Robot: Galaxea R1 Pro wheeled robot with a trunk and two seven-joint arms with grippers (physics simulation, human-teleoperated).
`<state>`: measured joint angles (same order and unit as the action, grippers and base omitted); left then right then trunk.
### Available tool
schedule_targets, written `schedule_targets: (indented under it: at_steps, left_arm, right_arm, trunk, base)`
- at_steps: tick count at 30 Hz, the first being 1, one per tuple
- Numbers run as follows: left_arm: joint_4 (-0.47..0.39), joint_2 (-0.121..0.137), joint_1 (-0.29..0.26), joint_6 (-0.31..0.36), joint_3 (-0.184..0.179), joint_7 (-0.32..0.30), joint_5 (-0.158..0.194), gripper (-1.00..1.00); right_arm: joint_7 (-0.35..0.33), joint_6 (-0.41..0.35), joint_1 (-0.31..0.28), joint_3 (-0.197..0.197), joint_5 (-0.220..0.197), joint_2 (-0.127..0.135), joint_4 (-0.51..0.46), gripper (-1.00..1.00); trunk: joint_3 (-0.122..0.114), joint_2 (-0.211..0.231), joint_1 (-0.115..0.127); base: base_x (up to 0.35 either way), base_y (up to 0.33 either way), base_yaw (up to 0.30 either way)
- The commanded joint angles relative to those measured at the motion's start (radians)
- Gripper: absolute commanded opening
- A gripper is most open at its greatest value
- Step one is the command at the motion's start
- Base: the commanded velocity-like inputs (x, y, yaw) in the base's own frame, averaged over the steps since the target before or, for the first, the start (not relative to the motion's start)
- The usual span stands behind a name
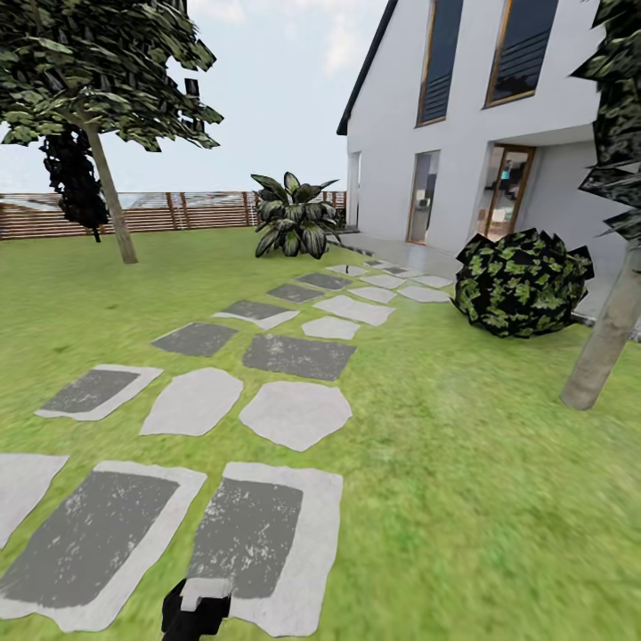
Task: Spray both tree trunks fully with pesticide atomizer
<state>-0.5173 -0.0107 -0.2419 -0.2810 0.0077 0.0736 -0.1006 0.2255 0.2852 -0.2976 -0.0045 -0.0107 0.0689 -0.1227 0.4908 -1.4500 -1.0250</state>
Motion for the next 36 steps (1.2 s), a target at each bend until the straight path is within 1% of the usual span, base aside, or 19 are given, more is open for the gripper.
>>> schedule_targets:
  at_steps: [1,36]
  left_arm:
    - [0.000,0.000,0.000,0.000,0.000,0.000,0.000,1.00]
    - [-0.007,0.000,0.000,-0.001,0.002,0.000,0.005,1.00]
  right_arm:
    - [0.000,0.000,0.000,0.000,0.000,0.000,0.000,1.00]
    - [0.000,-0.001,0.000,0.004,0.001,-0.001,0.000,1.00]
  trunk:
    - [0.000,0.000,0.000]
    - [0.000,0.000,0.000]
  base:
    - [0.350,0.000,0.000]
    - [0.350,0.000,0.000]
